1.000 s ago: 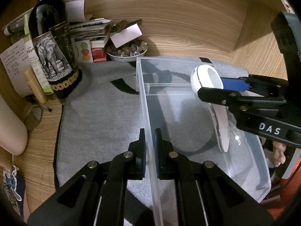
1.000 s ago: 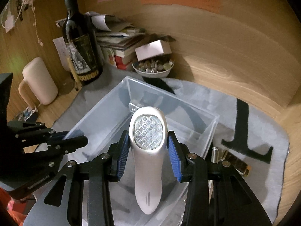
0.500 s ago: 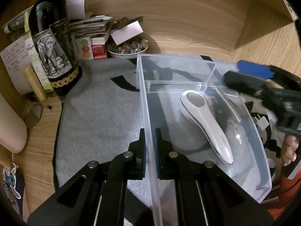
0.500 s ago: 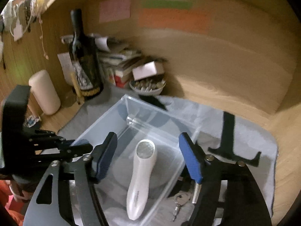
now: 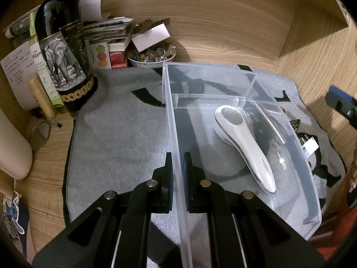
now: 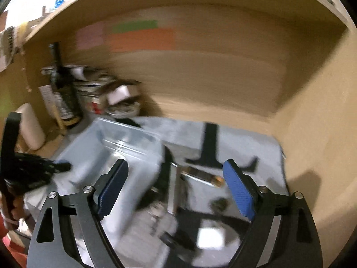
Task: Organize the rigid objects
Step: 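Reach the right tool to the white plug adapter and grasp it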
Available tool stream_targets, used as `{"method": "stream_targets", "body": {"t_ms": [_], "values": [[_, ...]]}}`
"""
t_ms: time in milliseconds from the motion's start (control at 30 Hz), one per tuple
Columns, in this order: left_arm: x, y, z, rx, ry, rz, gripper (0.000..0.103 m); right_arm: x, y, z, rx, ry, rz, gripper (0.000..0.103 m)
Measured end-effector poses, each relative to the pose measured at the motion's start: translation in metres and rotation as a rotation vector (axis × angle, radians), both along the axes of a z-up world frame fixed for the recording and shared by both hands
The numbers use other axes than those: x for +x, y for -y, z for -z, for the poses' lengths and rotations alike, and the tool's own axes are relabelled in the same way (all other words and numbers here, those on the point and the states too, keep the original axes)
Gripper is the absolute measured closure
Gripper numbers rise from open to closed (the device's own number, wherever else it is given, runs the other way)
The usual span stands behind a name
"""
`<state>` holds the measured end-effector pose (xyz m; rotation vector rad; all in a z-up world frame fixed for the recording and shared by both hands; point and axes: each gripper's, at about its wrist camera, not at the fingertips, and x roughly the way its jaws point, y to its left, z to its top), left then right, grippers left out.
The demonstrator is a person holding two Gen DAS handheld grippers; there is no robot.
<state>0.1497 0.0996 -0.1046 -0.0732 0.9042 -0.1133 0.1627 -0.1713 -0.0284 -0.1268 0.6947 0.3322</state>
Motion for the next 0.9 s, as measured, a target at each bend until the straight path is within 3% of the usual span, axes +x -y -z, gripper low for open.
{"method": "stream_targets", "body": {"t_ms": [300, 633, 733, 900], "values": [[-0.001, 0.0, 0.001, 0.001, -0.001, -0.001, 0.095, -0.009, 0.051, 0.053, 0.033, -0.185, 0.157, 0.018], [-0.003, 0.0, 0.004, 0.002, -0.008, -0.006, 0.095, -0.005, 0.063, 0.084, 0.073, -0.29, 0.187, 0.019], [-0.005, 0.001, 0.004, 0.004, -0.01, -0.009, 0.095, -0.001, 0.061, 0.088, 0.073, -0.306, 0.175, 0.031], [-0.005, 0.002, 0.004, 0.004, -0.011, -0.009, 0.095, 0.0, 0.06, 0.089, 0.082, -0.311, 0.15, 0.063]]}}
